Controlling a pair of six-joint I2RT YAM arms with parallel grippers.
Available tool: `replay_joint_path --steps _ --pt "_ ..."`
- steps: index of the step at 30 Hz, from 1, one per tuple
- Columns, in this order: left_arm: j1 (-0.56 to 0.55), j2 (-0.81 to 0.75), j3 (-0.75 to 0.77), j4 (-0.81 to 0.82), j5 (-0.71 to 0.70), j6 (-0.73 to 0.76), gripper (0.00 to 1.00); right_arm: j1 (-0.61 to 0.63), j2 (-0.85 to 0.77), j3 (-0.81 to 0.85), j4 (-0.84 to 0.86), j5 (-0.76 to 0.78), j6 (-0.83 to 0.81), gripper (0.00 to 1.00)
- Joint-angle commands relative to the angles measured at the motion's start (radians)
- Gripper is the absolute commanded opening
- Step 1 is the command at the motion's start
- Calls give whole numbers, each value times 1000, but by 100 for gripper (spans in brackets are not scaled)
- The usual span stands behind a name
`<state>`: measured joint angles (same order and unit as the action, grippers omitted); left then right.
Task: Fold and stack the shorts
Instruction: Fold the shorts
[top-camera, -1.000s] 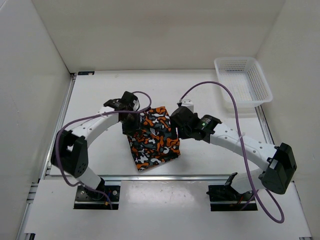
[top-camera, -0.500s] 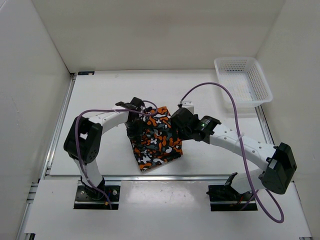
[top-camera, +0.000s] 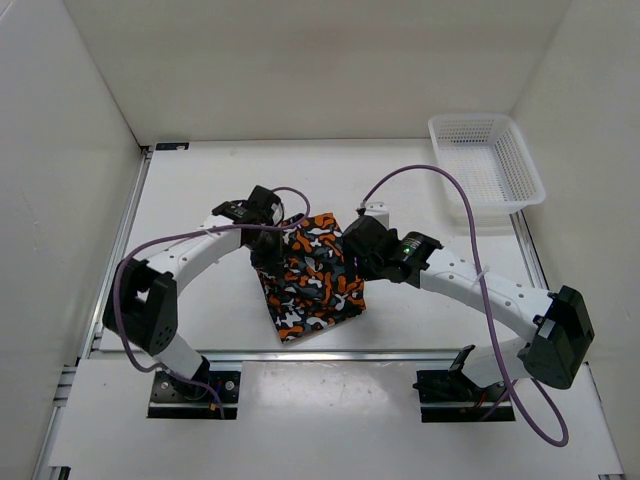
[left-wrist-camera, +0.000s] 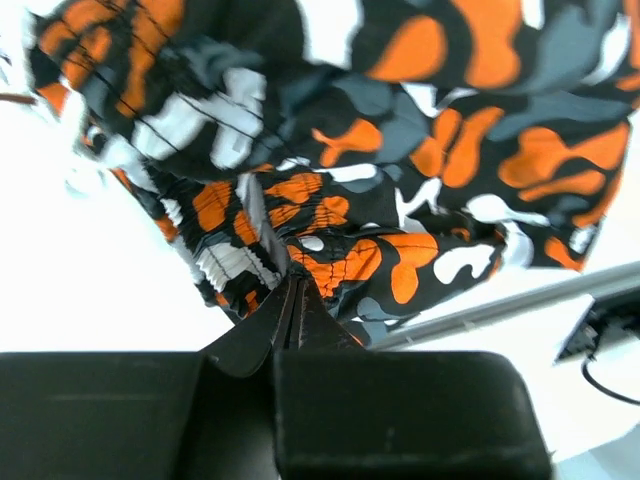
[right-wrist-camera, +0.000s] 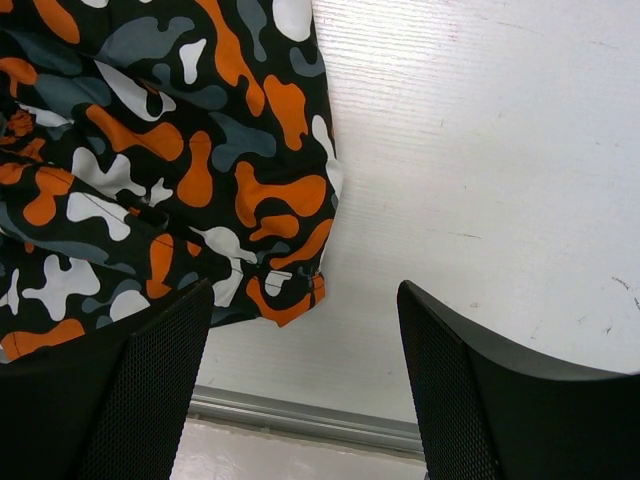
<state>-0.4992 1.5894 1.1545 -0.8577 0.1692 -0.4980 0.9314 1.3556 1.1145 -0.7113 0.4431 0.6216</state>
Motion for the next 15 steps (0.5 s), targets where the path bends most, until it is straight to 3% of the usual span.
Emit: replay_joint_path --steps 1,8,15 --pt "-13 -81 1 2 65 -14 10 -3 -29 1 -13 25 6 79" --pt "-13 -314 -58 -43 -33 -73 10 -3 -38 -8 -13 25 6 79" --pt "-33 -563 -285 -4 -86 -230 10 -12 -17 -8 9 -1 6 79"
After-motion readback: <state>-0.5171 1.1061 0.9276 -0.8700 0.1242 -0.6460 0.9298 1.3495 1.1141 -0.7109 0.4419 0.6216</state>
